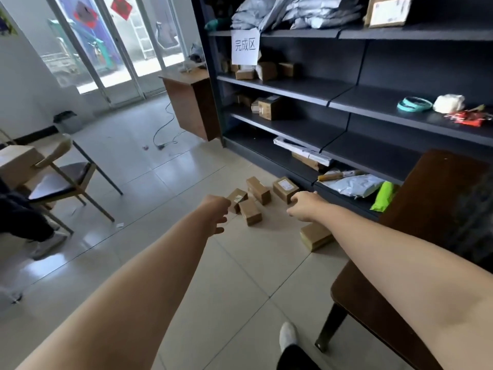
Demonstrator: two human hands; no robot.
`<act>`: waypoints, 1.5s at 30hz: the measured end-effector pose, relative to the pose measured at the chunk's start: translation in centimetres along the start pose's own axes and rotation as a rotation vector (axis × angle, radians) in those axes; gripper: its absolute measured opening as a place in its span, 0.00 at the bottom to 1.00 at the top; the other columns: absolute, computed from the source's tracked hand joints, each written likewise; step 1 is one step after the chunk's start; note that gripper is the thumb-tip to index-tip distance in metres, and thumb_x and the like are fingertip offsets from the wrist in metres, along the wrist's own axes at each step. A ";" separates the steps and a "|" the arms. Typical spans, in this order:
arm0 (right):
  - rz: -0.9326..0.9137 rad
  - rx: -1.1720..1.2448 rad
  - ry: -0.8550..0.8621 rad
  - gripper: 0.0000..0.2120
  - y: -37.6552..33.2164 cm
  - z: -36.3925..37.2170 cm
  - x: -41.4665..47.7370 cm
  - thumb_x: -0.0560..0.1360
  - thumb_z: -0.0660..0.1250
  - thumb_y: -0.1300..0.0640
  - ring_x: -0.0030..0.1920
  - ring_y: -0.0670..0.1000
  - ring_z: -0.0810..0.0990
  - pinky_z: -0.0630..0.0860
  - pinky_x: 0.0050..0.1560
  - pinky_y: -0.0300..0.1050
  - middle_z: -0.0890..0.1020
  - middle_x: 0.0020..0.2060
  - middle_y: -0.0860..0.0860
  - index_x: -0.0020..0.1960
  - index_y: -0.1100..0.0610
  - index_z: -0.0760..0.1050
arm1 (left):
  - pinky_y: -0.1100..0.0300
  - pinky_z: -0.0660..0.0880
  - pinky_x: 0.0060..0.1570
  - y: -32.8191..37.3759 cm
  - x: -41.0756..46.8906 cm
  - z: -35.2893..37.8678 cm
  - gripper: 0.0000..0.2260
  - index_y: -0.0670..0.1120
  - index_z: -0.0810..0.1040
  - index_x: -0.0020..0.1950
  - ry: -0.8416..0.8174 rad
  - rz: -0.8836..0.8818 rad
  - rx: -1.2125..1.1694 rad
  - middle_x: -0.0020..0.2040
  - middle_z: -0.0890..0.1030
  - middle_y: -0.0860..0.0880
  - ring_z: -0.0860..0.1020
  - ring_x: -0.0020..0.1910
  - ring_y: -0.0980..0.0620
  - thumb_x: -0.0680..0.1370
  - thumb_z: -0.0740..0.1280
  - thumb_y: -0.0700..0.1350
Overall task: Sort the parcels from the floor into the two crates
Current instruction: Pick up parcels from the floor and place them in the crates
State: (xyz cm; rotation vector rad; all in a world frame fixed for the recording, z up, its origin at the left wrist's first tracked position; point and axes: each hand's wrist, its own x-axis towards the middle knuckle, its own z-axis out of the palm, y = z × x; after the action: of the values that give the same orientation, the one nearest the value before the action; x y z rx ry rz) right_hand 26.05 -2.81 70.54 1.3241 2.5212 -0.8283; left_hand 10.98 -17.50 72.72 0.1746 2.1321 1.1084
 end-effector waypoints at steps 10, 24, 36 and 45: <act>0.011 0.194 -0.072 0.24 -6.7 0.2 16.7 0.79 0.63 0.56 0.68 0.59 0.71 0.70 0.67 0.51 0.72 0.70 0.57 0.73 0.57 0.67 | 0.49 0.74 0.52 6.3 15.7 -0.2 0.05 0.39 0.72 0.54 0.022 -0.045 0.184 0.57 0.75 0.42 0.75 0.52 0.46 0.82 0.59 0.39; 0.170 0.219 -0.169 0.20 -10.5 -0.3 33.2 0.79 0.62 0.59 0.66 0.60 0.73 0.71 0.62 0.47 0.73 0.68 0.58 0.70 0.59 0.71 | 0.52 0.74 0.47 10.7 33.0 -2.5 0.08 0.42 0.70 0.42 0.007 -0.190 0.218 0.45 0.74 0.44 0.75 0.50 0.44 0.81 0.60 0.37; 0.349 0.390 -0.135 0.19 -17.1 0.7 47.8 0.78 0.62 0.60 0.65 0.58 0.73 0.72 0.63 0.48 0.75 0.67 0.55 0.68 0.54 0.73 | 0.52 0.73 0.48 15.0 52.0 -6.9 0.07 0.39 0.74 0.57 -0.133 -0.229 0.271 0.56 0.76 0.42 0.76 0.53 0.46 0.82 0.60 0.39; 0.517 0.543 -0.208 0.18 -15.7 3.6 56.8 0.78 0.65 0.60 0.66 0.57 0.73 0.70 0.64 0.47 0.76 0.66 0.55 0.67 0.57 0.74 | 0.51 0.77 0.48 15.8 63.0 -3.9 0.05 0.41 0.73 0.47 -0.244 -0.286 0.436 0.53 0.78 0.42 0.77 0.52 0.44 0.82 0.60 0.39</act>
State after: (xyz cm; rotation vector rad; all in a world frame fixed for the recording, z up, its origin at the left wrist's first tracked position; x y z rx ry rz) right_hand -20.37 28.11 51.24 1.8120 1.7208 -1.4750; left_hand -40.90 16.21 52.55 0.1870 2.0685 0.4272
